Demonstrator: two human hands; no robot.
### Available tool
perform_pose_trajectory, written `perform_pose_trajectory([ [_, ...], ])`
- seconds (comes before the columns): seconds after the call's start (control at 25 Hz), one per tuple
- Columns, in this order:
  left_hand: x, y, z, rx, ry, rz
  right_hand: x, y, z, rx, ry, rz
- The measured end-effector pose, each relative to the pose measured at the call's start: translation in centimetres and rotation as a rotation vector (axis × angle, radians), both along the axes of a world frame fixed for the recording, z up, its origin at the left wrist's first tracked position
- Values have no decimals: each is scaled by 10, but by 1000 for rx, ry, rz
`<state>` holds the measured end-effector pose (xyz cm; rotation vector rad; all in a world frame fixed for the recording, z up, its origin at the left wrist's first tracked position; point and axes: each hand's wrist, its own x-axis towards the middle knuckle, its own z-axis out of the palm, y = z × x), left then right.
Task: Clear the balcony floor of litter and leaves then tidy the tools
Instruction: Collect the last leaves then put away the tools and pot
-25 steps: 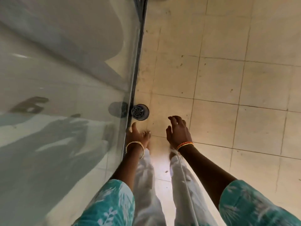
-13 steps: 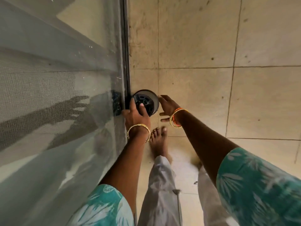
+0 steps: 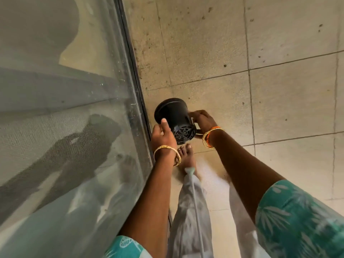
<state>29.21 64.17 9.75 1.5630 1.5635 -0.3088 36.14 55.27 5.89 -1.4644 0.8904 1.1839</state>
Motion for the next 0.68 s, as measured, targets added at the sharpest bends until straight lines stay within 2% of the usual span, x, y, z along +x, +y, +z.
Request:
perform_pose_trajectory([
  [0.08, 7, -3, 20, -86, -102, 91, 14, -27, 28, 15, -46, -68],
  [0.16, 22, -8, 46, -258, -208, 161, 28, -55, 60, 55, -118, -128],
  [0.24, 40, -20, 79, -466, -259, 86, 40, -88, 98, 118, -181, -140],
  [0.32, 54, -37, 113, -588, -274, -32, 44, -123, 134, 176, -238, -129],
  [0.4, 66, -58, 145, -671, -287, -31, 40, -161, 172, 215, -322, -202],
  [0.56, 91, -123, 205, -728, -230, -88, 10, -230, 236, 228, -398, -498],
  [0.68, 95, -196, 238, -649, -199, -340, -21, -288, 266, 129, -400, -702],
])
